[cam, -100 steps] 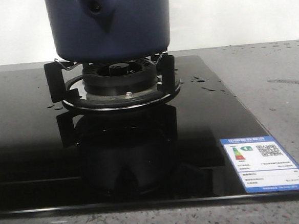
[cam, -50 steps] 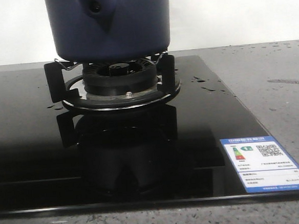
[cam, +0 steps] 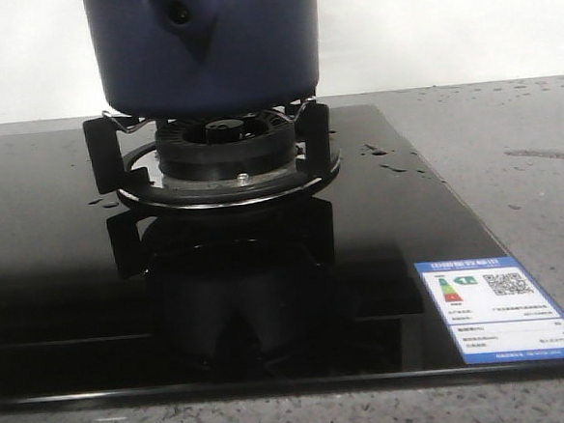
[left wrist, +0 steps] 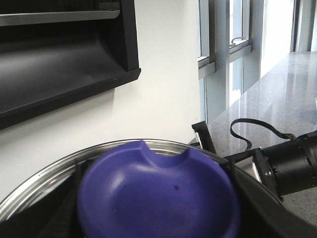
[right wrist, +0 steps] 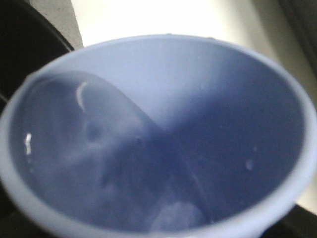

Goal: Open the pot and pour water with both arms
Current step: 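Tilt the blue cup with the right gripper to pour water into the pot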

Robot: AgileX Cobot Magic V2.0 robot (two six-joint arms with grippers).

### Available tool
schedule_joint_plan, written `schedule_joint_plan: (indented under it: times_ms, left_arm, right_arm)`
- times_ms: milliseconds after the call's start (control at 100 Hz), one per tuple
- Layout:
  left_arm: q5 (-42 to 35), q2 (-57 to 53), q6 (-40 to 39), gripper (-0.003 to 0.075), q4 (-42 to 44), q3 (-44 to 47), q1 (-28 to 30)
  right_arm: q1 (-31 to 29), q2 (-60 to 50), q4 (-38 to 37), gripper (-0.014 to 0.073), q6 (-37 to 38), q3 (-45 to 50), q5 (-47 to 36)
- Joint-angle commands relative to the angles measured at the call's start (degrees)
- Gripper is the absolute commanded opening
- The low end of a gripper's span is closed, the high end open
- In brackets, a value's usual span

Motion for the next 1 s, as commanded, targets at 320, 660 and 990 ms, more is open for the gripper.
schedule_joint_plan:
  times_ms: [320, 660, 990]
  left_arm:
    - [0.41, -1.49, -0.44, 0.0314, -5.97, -1.95, -0.09]
    - [0.75, -1.49, -0.44, 0.0314, -6.07, -1.95, -0.09]
    - [0.75, -1.49, -0.44, 0.0314, -6.07, -1.95, -0.09]
  right_arm:
    - [-0.18, -1.65, -17.19, 0.0234, -0.16, -4.22, -3.84]
    - [-0.18, -1.65, -23.85, 0.0234, -0.16, -4.87, 2.42]
    - [-0.18, -1.65, -29.8, 0.0234, -0.46, -8.69, 3.03]
